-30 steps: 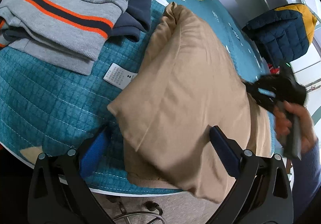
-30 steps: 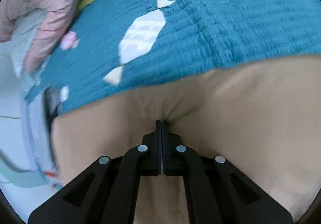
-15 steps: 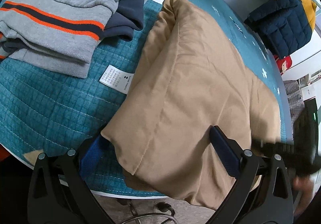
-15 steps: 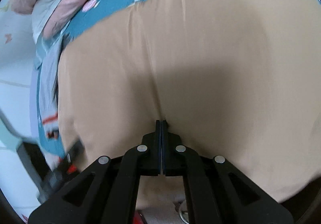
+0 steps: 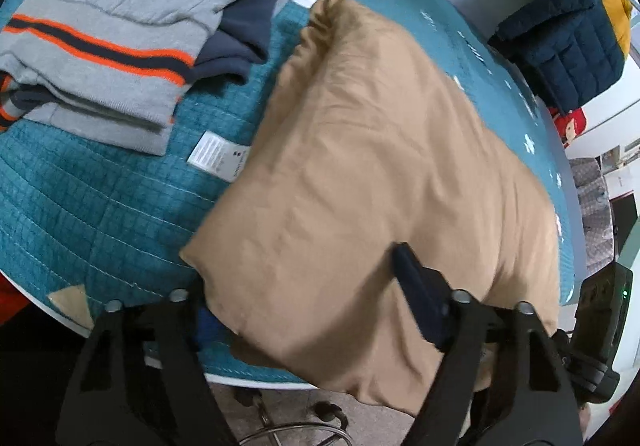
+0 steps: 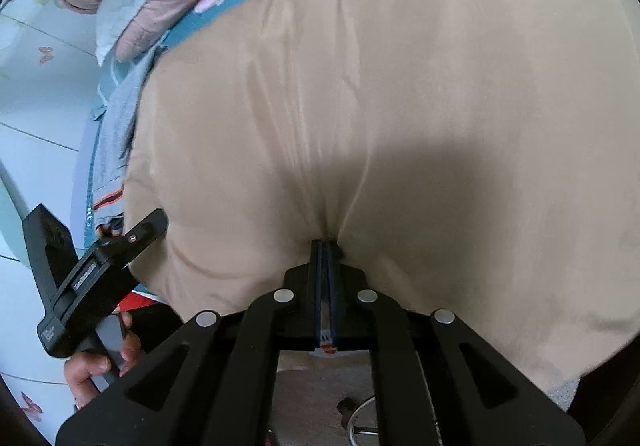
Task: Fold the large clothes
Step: 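Grasp the folded tan jacket edge with the left tool and lift it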
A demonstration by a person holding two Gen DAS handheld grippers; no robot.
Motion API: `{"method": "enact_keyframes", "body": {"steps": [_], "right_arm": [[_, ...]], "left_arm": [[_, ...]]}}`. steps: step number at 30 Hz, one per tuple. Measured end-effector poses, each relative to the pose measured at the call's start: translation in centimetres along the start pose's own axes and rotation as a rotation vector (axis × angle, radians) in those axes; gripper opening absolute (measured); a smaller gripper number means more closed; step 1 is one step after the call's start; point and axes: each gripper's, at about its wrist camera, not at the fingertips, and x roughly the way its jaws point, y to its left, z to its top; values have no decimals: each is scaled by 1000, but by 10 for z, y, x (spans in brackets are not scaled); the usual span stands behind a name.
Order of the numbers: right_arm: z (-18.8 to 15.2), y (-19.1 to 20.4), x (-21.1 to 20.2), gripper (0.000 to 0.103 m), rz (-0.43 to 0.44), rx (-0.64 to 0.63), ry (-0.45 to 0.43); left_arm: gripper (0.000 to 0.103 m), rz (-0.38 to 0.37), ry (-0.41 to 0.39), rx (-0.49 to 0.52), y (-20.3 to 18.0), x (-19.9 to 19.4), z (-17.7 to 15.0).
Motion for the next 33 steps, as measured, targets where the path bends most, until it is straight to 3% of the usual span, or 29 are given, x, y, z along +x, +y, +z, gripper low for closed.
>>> {"method": "enact_keyframes", "body": {"steps": [2, 3, 6, 7, 8, 12, 18, 25, 30, 33], "right_arm": [[-5, 9, -10, 15, -17, -71, -46], [-9, 12, -17, 22, -17, -101, -81], [-20, 29, -35, 31, -10, -187, -185], [-23, 33, -41, 41, -1, -213, -217], [-25, 38, -45, 45, 5, -241, -241], [-38, 65, -58, 50, 39, -389, -328], [-45, 100, -52, 60, 31, -548, -389], [-46, 108, -49, 60, 42, -585, -428], [-55, 103, -63, 60, 128, -566, -468], [-53, 110, -52, 62, 96, -590, -445]], "left_arm": [[48, -44, 32, 7, -6, -2, 3], [34, -61, 41, 6, -7, -4, 6], [26, -121, 47, 0, -15, -18, 16], [26, -137, 43, 10, -20, -24, 19], [26, -169, 37, 21, -26, -33, 23], [26, -240, 37, 53, -51, -52, 34], [26, -218, 82, 84, -85, -53, 42], [26, -194, 110, 73, -91, -52, 48], [26, -187, 124, 82, -91, -52, 51], [26, -188, 136, 79, -89, -52, 50]]}}
